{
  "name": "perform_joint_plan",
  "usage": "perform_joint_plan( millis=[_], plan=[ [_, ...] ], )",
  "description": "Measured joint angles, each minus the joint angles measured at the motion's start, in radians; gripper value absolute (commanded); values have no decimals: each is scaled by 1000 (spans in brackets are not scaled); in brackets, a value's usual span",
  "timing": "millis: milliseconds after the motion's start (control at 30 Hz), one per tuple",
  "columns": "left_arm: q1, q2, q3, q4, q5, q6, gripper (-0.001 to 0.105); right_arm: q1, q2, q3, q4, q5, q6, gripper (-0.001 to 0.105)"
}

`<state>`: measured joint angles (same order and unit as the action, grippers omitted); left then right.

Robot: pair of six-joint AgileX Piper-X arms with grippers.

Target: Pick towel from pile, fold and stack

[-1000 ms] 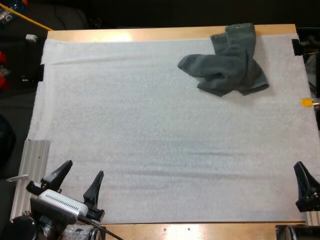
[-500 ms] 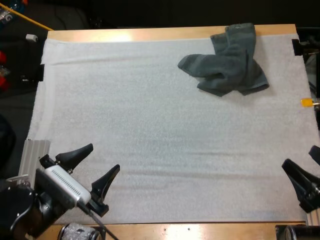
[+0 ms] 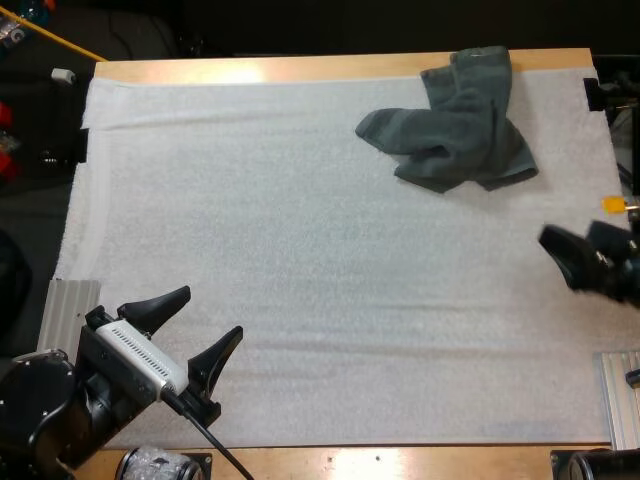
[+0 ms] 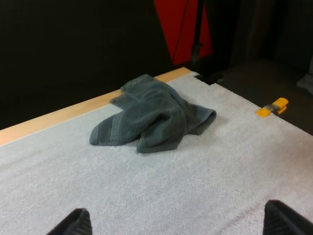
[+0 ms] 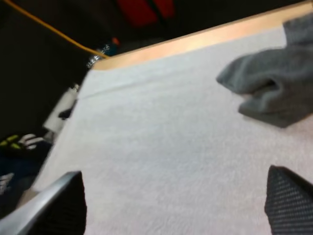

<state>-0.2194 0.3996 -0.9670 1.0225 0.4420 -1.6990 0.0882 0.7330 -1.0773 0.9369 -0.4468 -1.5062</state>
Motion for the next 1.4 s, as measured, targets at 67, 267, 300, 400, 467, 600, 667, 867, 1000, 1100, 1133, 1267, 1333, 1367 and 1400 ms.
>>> perform_joint_plan(
  millis=[67, 267, 300, 400, 467, 600, 667, 867, 1000, 1100, 1133, 1267, 1333, 1367, 1400],
  plan=[
    [0, 0, 0, 6, 2, 0, 68, 40, 65, 0, -31, 79, 17, 72],
    [0, 0, 0, 38, 1, 0, 68, 147, 284, 0, -156, 217, 88, 72],
    [0, 0, 0, 48, 1, 0, 68, 159, 319, 0, -183, 239, 104, 72],
    [0, 0, 0, 77, 1, 0, 68, 193, 413, 0, -255, 308, 145, 72],
    [0, 0, 0, 90, 1, 0, 68, 205, 476, 0, -303, 337, 170, 72],
    [0, 0, 0, 107, 4, 0, 68, 207, 584, 0, -374, 387, 229, 72],
    [0, 0, 0, 120, 6, -3, 68, 207, 635, 0, -403, 423, 247, 72],
    [0, 0, 0, 133, 63, -52, 68, 207, 777, 0, -502, 481, 320, 68],
    [0, 0, 0, 135, 82, -61, 68, 207, 863, 0, -594, 485, 374, 66],
    [0, 0, 0, 135, 90, -68, 68, 207, 930, -7, -644, 492, 414, 66],
    [0, 0, 0, 135, 91, -70, 68, 207, 951, -16, -654, 493, 422, 66],
    [0, 0, 0, 159, 93, -75, 68, 207, 1059, -71, -679, 493, 430, 66],
    [0, 0, 0, 187, 93, -75, 68, 207, 1103, -108, -679, 493, 430, 66],
    [0, 0, 0, 203, 93, -75, 68, 207, 1124, -124, -679, 494, 430, 65],
    [0, 0, 0, 215, 93, -75, 68, 207, 1143, -143, -679, 499, 430, 63]
  ],
)
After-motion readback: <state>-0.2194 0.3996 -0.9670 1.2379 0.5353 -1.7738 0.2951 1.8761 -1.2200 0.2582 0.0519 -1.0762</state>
